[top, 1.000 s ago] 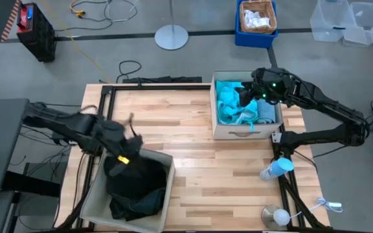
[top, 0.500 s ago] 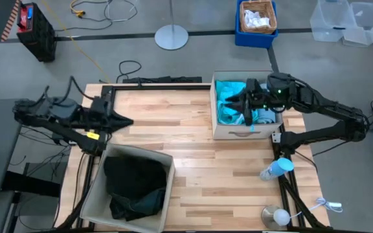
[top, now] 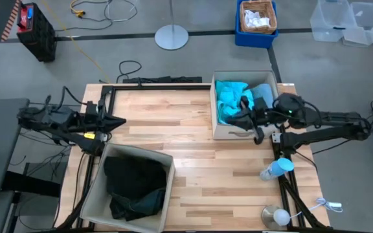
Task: Sort clothes
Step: Return to Home Position
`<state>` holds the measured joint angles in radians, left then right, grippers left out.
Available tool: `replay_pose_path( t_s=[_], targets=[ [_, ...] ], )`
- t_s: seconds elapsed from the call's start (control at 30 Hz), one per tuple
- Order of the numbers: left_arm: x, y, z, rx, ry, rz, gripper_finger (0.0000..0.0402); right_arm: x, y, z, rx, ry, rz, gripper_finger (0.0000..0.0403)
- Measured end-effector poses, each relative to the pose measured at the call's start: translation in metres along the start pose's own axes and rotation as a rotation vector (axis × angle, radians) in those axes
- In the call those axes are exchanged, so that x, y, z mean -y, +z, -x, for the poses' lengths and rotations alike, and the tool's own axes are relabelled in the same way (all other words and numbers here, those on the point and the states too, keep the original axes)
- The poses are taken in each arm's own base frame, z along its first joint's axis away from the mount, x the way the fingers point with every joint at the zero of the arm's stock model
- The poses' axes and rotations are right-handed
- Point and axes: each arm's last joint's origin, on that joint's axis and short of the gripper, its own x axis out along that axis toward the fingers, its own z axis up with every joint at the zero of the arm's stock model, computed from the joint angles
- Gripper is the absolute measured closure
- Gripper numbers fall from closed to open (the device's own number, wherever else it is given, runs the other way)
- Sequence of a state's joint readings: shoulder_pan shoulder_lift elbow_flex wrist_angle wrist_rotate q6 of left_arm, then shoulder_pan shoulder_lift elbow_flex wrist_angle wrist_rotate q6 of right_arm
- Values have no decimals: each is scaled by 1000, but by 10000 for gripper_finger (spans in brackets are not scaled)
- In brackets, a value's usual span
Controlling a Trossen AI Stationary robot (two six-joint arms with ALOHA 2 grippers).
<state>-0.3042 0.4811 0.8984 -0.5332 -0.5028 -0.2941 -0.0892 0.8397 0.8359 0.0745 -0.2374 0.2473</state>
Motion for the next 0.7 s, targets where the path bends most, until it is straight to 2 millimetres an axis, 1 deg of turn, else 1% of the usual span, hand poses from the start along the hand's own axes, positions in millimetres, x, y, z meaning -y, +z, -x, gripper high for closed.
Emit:
replay_pose_path(
  t_s=[0.23,0.33,0.4,0.5,0.57,0.7],
  targets=[
    [-15,-42,8,147,-105,109,401,-11,-21,27,53,77,-80,402],
    [-20,-61,6,138,-115,144,401,-13,-29,39,119,100,-75,402],
    [-22,-71,5,126,-123,163,401,-13,-37,47,150,85,-76,402],
    [-25,-78,7,140,-131,188,401,-9,-53,56,190,35,-83,402],
    [-28,-81,10,150,-132,174,401,-7,-64,60,206,24,-85,402],
    [-33,-86,15,187,-129,121,402,-4,-94,61,163,42,-98,403]
  ],
)
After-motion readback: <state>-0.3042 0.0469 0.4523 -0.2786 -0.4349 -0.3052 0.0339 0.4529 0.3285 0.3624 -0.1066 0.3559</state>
